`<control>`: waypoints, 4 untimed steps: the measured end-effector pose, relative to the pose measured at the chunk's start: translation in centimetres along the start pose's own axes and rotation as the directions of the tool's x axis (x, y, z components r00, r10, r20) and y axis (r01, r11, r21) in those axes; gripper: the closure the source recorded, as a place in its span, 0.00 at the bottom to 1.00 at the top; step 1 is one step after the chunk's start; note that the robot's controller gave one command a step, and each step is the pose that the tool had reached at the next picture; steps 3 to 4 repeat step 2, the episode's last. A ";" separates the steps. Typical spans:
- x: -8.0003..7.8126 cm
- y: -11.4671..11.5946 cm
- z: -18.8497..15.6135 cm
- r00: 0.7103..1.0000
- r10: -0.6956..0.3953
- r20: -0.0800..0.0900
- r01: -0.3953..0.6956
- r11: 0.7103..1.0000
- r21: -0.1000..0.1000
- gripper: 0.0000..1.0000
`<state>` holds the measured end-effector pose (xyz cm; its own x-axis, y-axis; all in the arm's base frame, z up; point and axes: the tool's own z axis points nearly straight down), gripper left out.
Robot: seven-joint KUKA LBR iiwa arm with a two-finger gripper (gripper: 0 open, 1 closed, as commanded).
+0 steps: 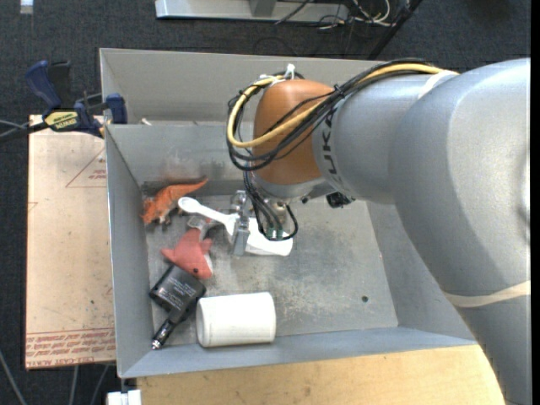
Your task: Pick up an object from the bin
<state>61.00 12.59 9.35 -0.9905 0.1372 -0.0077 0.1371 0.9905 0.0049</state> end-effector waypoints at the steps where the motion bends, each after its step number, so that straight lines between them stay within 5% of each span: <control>1: 0.1 0.0 -0.8 1.000 0.000 -0.003 0.000 1.000 0.001 1.00; 4: 0.1 0.0 -2.6 1.000 -0.001 -0.005 0.001 1.000 0.001 1.00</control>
Offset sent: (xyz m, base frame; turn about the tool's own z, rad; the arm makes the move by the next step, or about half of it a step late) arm -0.0001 0.0000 0.0500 0.0000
